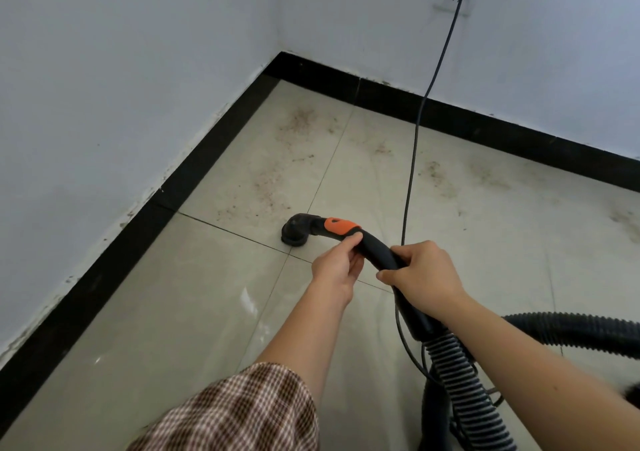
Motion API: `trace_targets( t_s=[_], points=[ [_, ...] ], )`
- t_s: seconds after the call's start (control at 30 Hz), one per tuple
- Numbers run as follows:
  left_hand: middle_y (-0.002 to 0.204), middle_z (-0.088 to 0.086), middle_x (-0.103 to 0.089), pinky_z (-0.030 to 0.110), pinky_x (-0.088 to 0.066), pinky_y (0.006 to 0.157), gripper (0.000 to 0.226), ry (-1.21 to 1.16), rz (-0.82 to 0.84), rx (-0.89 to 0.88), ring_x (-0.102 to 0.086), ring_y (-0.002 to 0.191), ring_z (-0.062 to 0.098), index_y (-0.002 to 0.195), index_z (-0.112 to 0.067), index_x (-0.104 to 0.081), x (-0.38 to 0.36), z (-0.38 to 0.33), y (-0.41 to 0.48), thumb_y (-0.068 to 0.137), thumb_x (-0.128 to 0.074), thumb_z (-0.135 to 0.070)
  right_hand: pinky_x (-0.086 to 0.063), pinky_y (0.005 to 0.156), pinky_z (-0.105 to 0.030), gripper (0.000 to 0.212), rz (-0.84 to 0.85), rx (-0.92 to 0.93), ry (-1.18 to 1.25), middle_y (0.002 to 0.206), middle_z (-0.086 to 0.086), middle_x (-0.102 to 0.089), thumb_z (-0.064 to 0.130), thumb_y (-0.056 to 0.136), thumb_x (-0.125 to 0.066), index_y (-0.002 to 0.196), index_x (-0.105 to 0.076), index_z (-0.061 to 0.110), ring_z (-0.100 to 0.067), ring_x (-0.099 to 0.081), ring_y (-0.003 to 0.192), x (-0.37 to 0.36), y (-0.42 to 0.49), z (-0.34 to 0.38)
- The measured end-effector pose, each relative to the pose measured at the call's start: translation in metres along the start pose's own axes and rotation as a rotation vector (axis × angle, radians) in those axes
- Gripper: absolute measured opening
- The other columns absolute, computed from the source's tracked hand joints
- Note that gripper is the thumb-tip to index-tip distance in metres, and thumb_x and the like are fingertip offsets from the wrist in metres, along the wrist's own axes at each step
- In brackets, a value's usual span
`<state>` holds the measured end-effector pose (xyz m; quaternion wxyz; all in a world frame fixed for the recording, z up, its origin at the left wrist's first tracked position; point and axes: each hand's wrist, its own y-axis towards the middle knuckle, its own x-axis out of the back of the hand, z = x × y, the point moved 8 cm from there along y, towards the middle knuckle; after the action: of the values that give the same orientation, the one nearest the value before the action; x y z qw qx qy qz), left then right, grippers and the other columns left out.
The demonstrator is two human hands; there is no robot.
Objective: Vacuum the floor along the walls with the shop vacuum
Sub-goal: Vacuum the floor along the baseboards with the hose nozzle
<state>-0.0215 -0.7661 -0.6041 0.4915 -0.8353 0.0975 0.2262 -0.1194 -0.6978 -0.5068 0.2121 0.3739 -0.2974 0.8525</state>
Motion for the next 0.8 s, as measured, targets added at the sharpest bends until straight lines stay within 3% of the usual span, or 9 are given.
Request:
trace_targets(
  t_s=[0.1,0.33,0.43,0.63,0.8],
  points=[
    [0.108,0.016,-0.071,0.018,-0.051,0.064,0.016,-0.001,0.002,-0.004,-0.067,0.08,0.012,0.101,-0.004,-0.067,-0.002,-0.006,0.002,0.086,-0.071,-0.006,-0.045,0.052,-0.025,0.007,-0.011,0.002,-0.013,0.072,-0.016,-0.069,0.016,0.081,-0.074,0.08,-0.07,0.011,-0.028,-0.066,0.063,-0.001,0.005,0.005],
    [0.107,0.016,-0.071,0.018,-0.052,0.067,0.017,-0.014,-0.013,-0.01,-0.067,0.081,0.012,0.102,-0.004,-0.066,0.002,-0.024,0.01,0.086,-0.071,-0.007,-0.04,0.044,-0.018,0.007,-0.006,-0.007,-0.026,0.074,-0.014,-0.07,0.018,0.082,-0.074,0.084,-0.072,0.012,-0.018,-0.059,0.057,-0.008,0.019,0.019],
    [0.102,0.014,-0.071,0.018,-0.052,0.067,0.015,-0.023,-0.033,-0.014,-0.068,0.079,0.012,0.098,-0.004,-0.066,0.008,-0.031,0.014,0.085,-0.073,-0.007,-0.045,0.052,-0.023,0.008,0.009,-0.011,-0.029,0.075,-0.015,-0.071,0.017,0.08,-0.074,0.084,-0.073,0.011,-0.021,-0.061,0.062,-0.012,0.025,0.026],
    [0.096,0.012,-0.072,0.018,-0.052,0.064,0.023,-0.07,-0.057,-0.033,-0.068,0.079,0.012,0.105,-0.003,-0.066,0.02,-0.045,0.015,0.084,-0.073,-0.005,-0.039,0.048,-0.021,0.004,0.043,0.006,-0.022,0.063,-0.005,-0.063,0.018,0.079,-0.075,0.079,-0.072,0.015,-0.015,-0.055,0.055,-0.023,0.033,0.04],
    [0.104,0.015,-0.071,0.018,-0.052,0.064,0.029,-0.097,-0.096,-0.055,-0.068,0.081,0.013,0.11,0.0,-0.065,0.036,-0.059,0.015,0.083,-0.074,-0.005,-0.046,0.053,-0.022,0.008,0.073,0.013,-0.005,0.072,-0.009,-0.07,0.017,0.08,-0.075,0.087,-0.075,0.017,-0.016,-0.06,0.058,-0.035,0.036,0.054]
  ],
)
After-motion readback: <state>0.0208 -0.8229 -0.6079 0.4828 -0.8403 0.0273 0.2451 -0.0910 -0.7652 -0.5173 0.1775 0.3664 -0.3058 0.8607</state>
